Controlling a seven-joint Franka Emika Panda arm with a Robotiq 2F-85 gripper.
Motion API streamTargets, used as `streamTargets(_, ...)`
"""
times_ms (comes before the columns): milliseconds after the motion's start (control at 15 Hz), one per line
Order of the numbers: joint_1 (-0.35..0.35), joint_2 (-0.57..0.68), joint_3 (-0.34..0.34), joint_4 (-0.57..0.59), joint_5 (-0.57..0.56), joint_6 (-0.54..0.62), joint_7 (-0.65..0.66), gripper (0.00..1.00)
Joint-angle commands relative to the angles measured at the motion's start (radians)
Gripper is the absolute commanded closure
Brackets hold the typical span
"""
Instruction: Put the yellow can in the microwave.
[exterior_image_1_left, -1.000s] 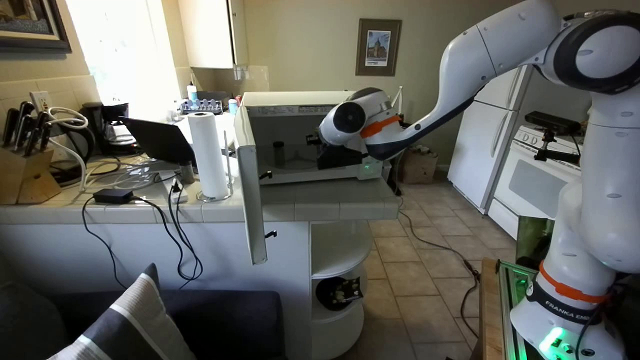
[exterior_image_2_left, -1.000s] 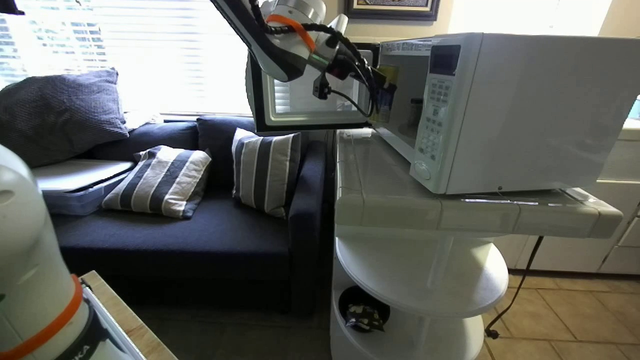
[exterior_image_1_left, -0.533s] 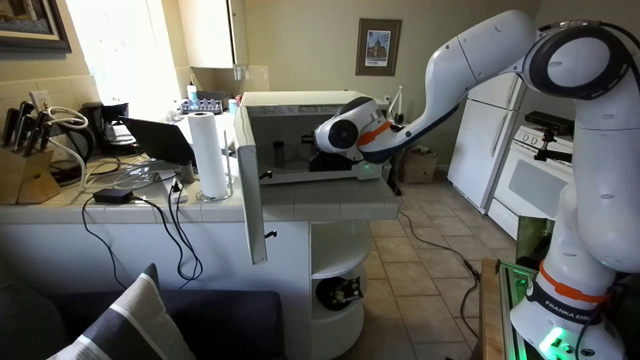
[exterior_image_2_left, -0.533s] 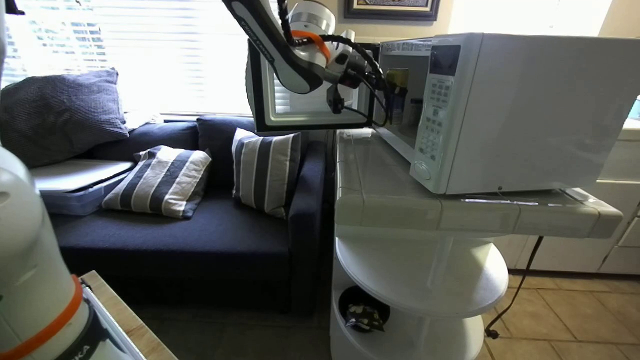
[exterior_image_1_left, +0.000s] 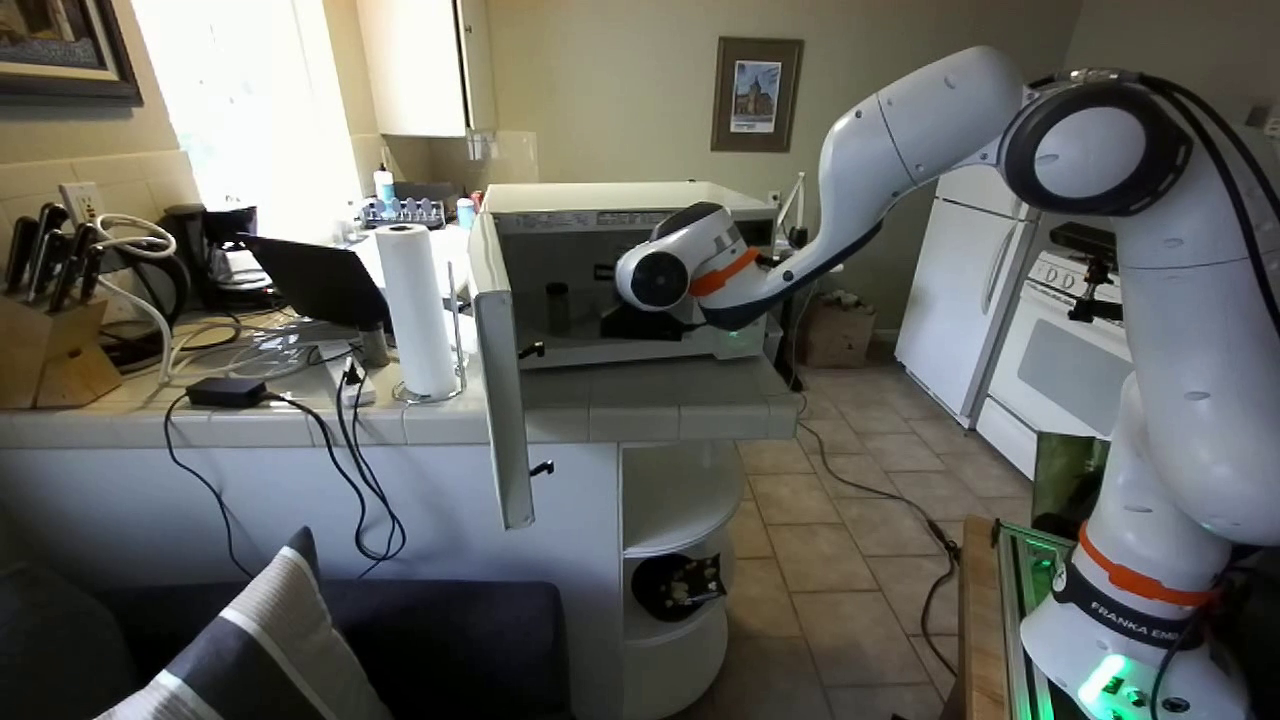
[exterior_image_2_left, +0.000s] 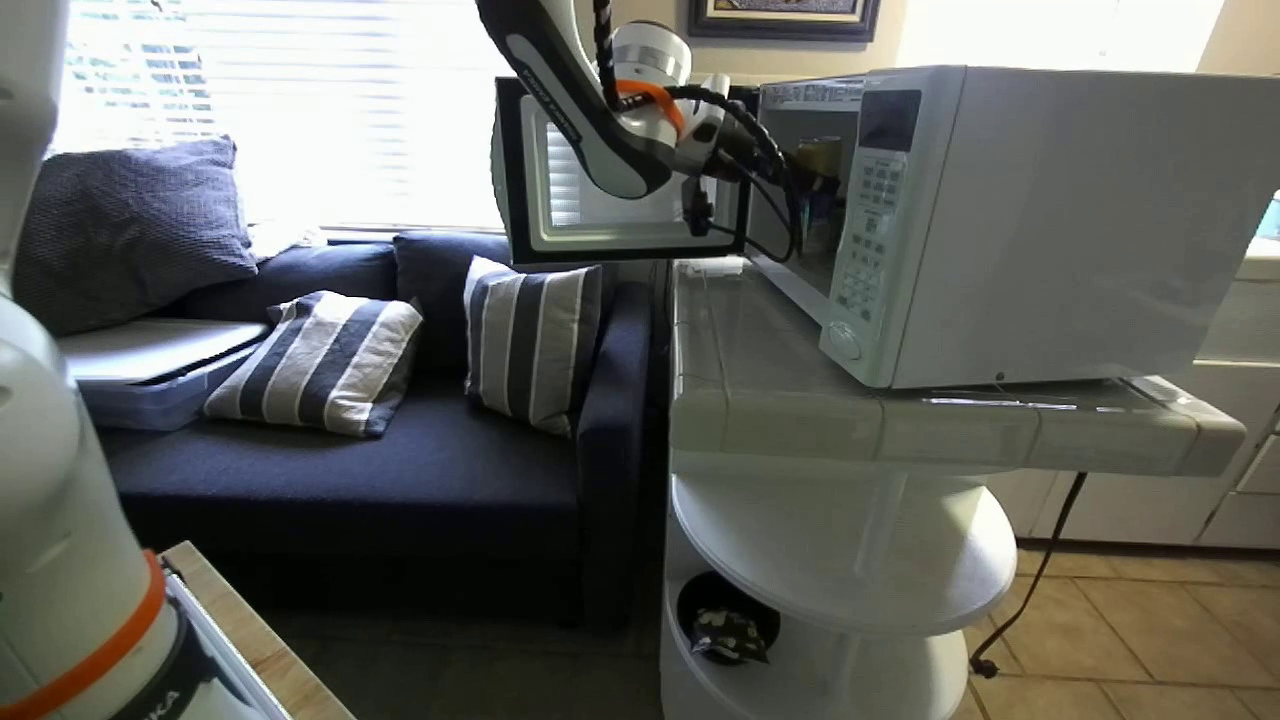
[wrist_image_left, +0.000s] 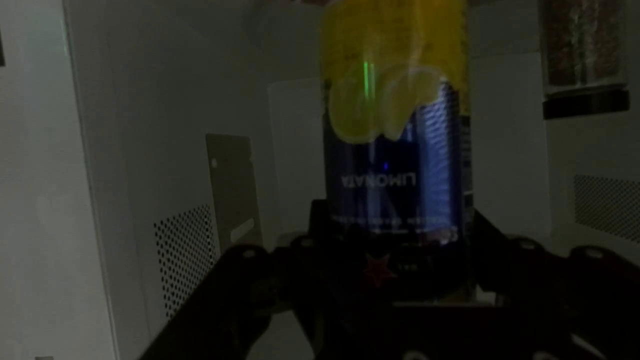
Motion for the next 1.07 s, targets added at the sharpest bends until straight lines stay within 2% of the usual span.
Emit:
streamTargets(0, -0.015, 0.060, 0.005, 0.078, -0.017, -0.055, 0.044, 0.62)
streamTargets(1000, -0.019, 0.243, 0.013, 0.298, 0.006, -0.062, 0.024, 0.62)
